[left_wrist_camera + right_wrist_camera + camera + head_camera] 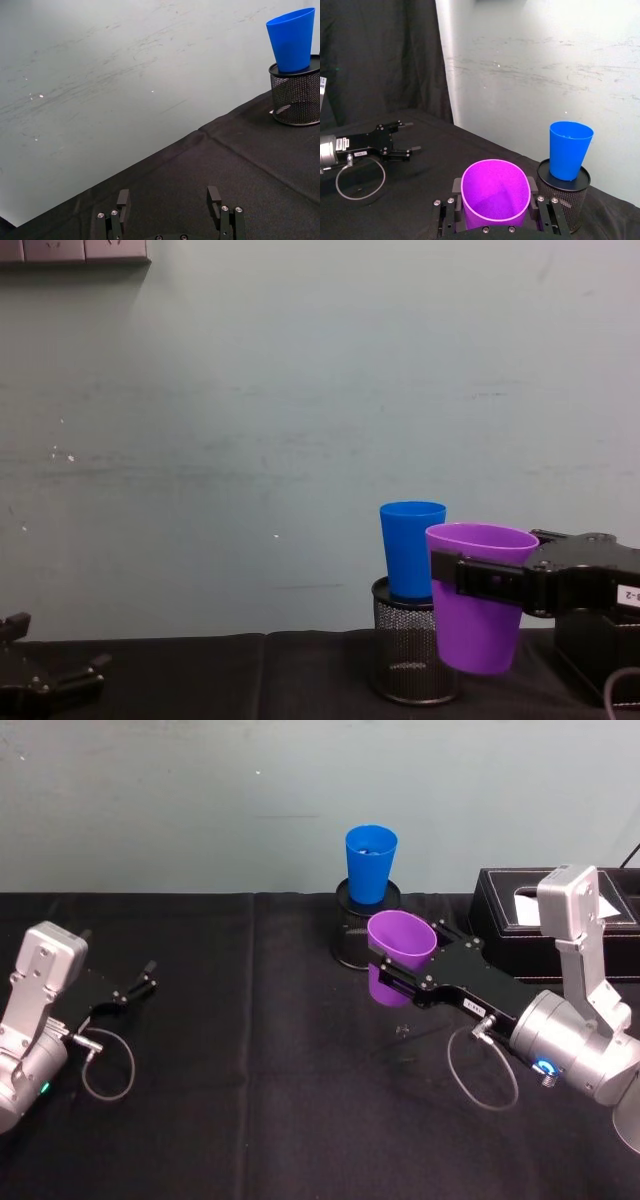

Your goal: Pick up one cup with a gripper and tap it against the other cup.

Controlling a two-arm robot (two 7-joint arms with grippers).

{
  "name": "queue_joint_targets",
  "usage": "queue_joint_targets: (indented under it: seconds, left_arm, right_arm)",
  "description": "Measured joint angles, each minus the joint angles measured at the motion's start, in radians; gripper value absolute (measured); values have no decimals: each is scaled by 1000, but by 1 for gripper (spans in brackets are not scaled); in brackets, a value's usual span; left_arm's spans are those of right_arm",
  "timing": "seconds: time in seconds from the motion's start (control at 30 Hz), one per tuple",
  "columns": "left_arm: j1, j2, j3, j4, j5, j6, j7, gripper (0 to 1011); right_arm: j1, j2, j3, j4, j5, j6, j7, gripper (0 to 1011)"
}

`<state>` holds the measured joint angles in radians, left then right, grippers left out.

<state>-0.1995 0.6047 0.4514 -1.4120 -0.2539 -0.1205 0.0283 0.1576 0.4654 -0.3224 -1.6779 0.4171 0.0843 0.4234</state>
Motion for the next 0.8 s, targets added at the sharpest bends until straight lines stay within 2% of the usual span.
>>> queue_joint_targets:
  seconds: [0.8]
  left_arm:
    - [0, 0, 0, 0, 0, 0, 0, 1000]
  right_arm:
    - [-1, -1, 1, 1, 0, -3, 2, 731]
